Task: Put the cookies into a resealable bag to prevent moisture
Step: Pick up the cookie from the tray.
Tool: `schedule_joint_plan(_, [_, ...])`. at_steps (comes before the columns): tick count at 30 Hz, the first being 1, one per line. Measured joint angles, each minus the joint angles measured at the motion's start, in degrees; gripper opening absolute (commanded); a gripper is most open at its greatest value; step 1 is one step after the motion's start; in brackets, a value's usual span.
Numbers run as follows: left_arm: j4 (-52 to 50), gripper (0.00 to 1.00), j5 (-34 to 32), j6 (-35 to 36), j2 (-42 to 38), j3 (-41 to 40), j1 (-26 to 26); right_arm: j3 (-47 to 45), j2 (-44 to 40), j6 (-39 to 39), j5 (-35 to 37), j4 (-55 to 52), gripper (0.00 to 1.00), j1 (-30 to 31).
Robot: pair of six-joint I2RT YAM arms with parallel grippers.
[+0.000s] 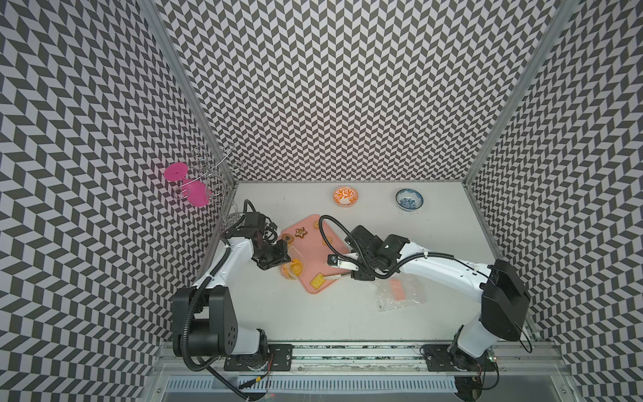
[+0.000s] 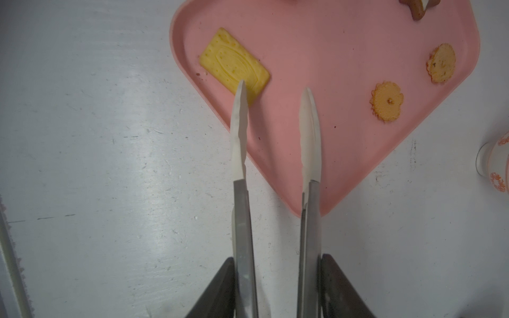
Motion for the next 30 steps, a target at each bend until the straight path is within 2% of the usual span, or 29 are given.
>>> schedule_joint_plan(16, [0.5,0.00,0.0,0.1,0.0,-0.3,0.0,-1.1,-1.0,-2.8,-2.6,-0.1,0.50,0.8])
schedule_joint_plan(30, [0.9,0.00,0.1,0.2,0.0,-0.8,0.0,4.4,5.4,-3.9,-2.6,0.0,0.50,2.8])
